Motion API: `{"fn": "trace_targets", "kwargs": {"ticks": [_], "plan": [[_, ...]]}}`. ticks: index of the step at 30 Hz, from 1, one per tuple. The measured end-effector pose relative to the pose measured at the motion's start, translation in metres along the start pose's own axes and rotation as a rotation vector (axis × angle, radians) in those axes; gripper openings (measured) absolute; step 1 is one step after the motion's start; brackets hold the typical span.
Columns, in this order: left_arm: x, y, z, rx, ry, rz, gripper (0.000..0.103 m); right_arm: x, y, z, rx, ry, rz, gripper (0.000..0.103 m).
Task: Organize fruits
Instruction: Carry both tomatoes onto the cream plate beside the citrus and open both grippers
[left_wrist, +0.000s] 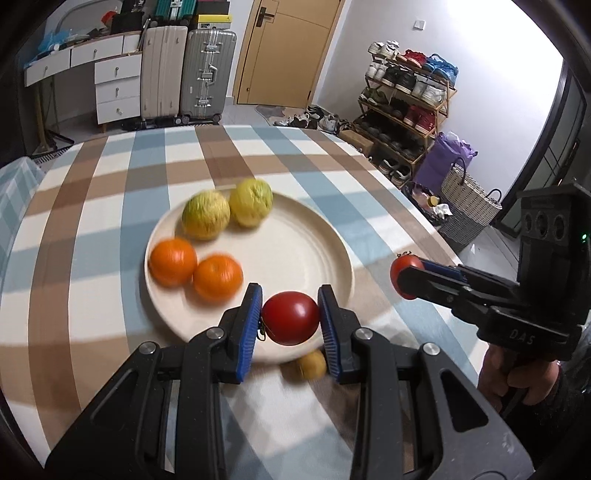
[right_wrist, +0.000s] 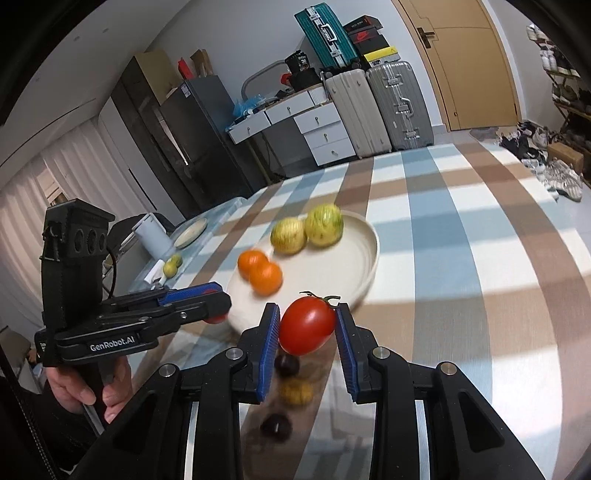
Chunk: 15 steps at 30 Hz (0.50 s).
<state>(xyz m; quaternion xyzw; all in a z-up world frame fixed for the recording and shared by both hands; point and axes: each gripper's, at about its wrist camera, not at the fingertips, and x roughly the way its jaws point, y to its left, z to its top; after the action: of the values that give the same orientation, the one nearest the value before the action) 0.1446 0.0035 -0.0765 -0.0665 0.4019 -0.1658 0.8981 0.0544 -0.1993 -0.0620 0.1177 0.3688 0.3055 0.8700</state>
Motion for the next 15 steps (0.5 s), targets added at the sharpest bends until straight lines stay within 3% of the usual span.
{"fn": "trace_targets", "kwargs": {"ticks": [7, 15], "plan": [[0.046, 0.010, 0.035, -0.006, 0.024, 0.009, 0.028, 0.032, -0.012, 0.042, -0.015, 0.019, 0.007, 0.031], [0.084, 0.028, 0.055, -0.039, 0.050, 0.024, 0.028, 0.076, -0.028, 0.068, -0.006, 0.076, 0.010, 0.031]]}}
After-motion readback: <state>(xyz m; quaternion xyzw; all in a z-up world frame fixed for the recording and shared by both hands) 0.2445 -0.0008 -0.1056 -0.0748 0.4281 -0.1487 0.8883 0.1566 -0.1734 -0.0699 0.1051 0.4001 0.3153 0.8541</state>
